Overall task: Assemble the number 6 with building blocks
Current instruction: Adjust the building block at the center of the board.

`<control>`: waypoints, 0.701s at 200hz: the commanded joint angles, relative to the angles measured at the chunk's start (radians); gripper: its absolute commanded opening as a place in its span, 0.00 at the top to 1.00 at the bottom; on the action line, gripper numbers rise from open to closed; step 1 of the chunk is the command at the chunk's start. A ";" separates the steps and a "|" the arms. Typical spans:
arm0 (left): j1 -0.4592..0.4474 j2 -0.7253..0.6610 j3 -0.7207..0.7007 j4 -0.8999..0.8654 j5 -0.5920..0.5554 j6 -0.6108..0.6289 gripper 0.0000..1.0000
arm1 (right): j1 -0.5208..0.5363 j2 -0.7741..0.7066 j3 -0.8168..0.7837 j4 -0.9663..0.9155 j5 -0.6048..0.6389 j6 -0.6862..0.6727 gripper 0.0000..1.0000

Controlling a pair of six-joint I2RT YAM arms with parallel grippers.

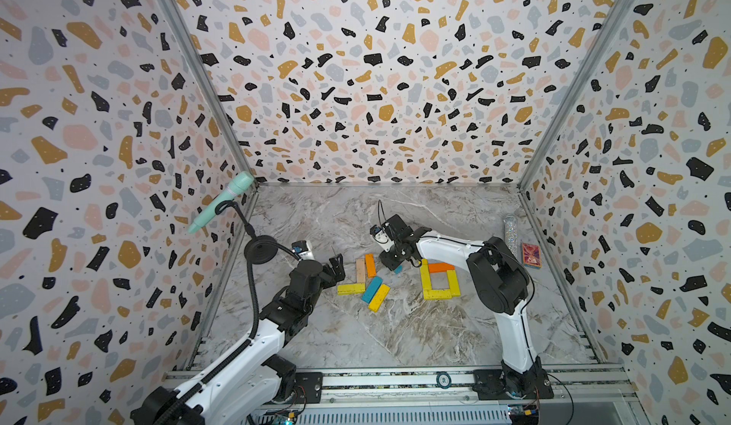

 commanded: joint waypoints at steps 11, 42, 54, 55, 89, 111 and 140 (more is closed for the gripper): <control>0.005 -0.013 -0.008 -0.008 0.013 -0.004 0.00 | -0.036 0.052 0.109 -0.019 -0.077 -0.244 0.78; 0.006 -0.019 -0.009 -0.017 0.017 -0.012 0.01 | -0.037 0.112 0.140 -0.037 -0.115 -0.345 0.73; 0.006 -0.019 -0.009 -0.019 0.015 -0.012 0.00 | -0.032 0.119 0.139 -0.034 -0.117 -0.363 0.65; 0.006 -0.018 -0.009 -0.019 0.015 -0.011 0.00 | -0.032 0.119 0.138 -0.034 -0.117 -0.365 0.64; 0.005 -0.015 0.003 -0.027 0.015 -0.010 0.01 | -0.029 0.058 0.113 0.008 -0.110 -0.316 0.41; 0.006 -0.015 0.010 -0.025 0.012 -0.003 0.00 | -0.030 -0.047 0.074 0.057 -0.115 -0.155 0.35; 0.006 -0.015 0.017 -0.020 0.005 0.005 0.01 | -0.006 -0.188 -0.045 0.115 -0.044 0.121 0.36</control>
